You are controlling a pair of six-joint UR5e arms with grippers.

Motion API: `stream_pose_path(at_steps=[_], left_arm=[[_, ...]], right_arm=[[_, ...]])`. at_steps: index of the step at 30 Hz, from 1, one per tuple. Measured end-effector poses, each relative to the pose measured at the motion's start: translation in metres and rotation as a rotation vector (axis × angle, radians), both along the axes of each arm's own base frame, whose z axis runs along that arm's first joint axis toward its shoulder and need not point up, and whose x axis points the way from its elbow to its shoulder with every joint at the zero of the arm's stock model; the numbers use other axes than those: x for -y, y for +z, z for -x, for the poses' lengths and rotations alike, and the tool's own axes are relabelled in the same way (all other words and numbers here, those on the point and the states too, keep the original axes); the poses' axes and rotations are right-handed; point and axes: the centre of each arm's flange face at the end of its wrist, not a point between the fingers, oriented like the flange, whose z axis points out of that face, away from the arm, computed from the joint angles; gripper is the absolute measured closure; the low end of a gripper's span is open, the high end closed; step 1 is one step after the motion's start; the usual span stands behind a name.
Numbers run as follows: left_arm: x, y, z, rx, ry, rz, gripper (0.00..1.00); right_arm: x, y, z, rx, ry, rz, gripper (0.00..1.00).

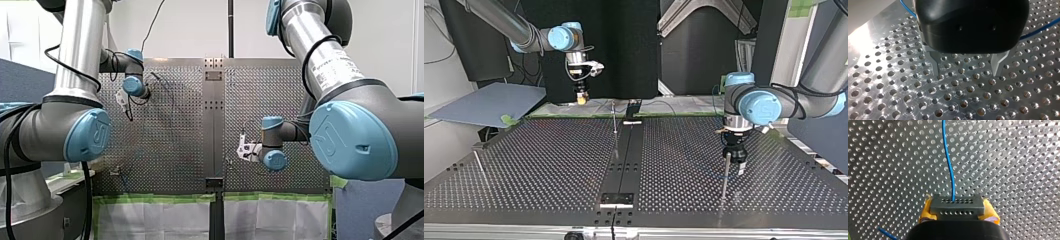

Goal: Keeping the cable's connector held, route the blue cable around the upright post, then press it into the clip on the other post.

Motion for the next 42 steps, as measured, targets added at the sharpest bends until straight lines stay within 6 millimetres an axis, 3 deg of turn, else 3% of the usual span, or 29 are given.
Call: stream_pose_path(at_steps=[10, 25, 42], left_arm=[[0.001, 0.0, 0.0, 0.0, 0.0, -0.001, 0.0], [0.002, 0.0, 0.001, -0.002, 0.004, -0.003, 0.0], [0.012, -0.006, 0.01, -0.061, 0.005, 0.043, 0.0]], right_arm=[[-0.008, -0.025, 0.001, -0.056, -0.008, -0.031, 1.0], [-0.021, -0.026, -0.02, -0.063, 0.119, -0.005, 1.0], [-0.037, -0.061, -0.002, -0.145, 0.061, -0.108, 1.0]])
